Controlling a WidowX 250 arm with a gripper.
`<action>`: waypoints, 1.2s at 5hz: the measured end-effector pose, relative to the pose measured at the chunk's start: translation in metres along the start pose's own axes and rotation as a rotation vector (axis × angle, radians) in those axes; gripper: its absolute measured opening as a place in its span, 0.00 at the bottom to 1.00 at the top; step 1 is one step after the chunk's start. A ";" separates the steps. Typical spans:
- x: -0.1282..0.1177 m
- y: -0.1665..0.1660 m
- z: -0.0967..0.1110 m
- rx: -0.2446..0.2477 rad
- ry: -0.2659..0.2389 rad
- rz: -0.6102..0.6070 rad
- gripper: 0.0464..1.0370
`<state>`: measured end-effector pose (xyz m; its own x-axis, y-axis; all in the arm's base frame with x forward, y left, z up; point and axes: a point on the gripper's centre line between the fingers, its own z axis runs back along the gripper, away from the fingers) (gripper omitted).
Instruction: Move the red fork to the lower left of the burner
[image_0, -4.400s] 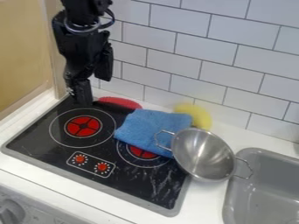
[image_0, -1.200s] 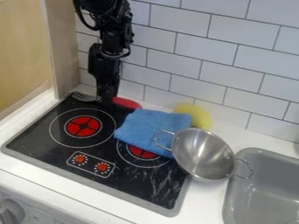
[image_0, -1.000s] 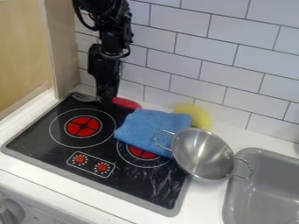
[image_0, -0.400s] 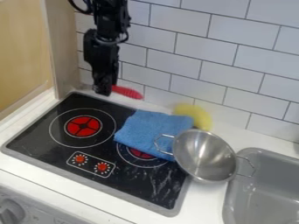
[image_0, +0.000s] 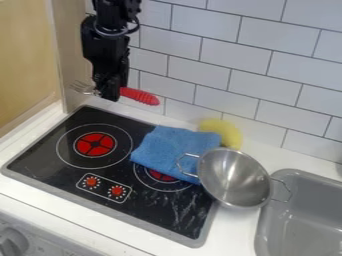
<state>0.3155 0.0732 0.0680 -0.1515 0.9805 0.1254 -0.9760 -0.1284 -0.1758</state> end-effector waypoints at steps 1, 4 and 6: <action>0.018 0.030 0.013 -0.027 -0.016 0.029 0.25; 0.030 0.090 0.002 0.019 -0.021 -0.015 0.25; 0.026 0.110 -0.013 0.039 -0.027 -0.038 0.25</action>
<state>0.2059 0.0866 0.0387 -0.1184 0.9804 0.1576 -0.9864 -0.0978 -0.1322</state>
